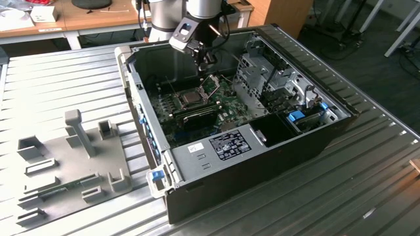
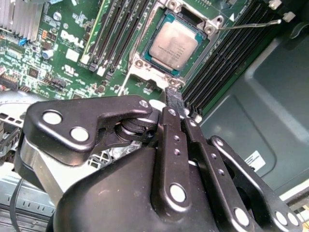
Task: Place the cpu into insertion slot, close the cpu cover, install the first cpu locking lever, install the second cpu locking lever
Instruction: 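Close the cpu cover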
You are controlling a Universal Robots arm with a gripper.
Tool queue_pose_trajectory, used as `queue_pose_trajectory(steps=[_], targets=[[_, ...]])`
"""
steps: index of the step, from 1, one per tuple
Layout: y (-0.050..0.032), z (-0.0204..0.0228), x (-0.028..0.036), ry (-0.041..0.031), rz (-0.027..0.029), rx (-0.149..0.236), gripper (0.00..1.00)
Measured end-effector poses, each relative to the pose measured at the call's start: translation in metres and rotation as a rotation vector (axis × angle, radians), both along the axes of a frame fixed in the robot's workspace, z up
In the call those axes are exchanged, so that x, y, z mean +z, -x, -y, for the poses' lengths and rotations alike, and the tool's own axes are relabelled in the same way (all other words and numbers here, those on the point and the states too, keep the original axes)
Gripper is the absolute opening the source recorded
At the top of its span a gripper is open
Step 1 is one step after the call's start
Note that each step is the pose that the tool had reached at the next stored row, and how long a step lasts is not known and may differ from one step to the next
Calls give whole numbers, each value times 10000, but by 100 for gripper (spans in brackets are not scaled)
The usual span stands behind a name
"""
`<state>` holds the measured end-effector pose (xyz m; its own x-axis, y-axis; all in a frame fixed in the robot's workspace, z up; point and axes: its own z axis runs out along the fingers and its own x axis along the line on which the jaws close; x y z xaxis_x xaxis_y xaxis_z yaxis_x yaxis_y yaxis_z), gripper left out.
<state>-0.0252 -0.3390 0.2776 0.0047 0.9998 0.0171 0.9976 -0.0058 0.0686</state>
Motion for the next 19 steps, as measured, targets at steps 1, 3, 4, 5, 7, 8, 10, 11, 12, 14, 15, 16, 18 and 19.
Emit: queue_pose_trajectory(steps=[1,3,4,5,7,8,10,11,12,14,15,16,18,19], targets=[[-10,0,0,0,0,0,10],[-33,0,0,1,0,0,10],[-41,0,0,0,1,0,10],[-45,0,0,-1,0,-1,10],[-46,0,0,0,0,-2,10],[-46,0,-1,0,1,-1,10],[-46,0,-1,1,0,-1,10],[-46,0,-1,1,0,1,10],[-46,0,-1,1,0,1,10],[-47,0,-1,0,1,-1,10],[-50,0,-2,0,1,-1,10],[-54,0,-2,0,1,-1,10],[-67,0,-3,-1,2,-1,10],[-73,0,-4,-1,1,-1,10]])
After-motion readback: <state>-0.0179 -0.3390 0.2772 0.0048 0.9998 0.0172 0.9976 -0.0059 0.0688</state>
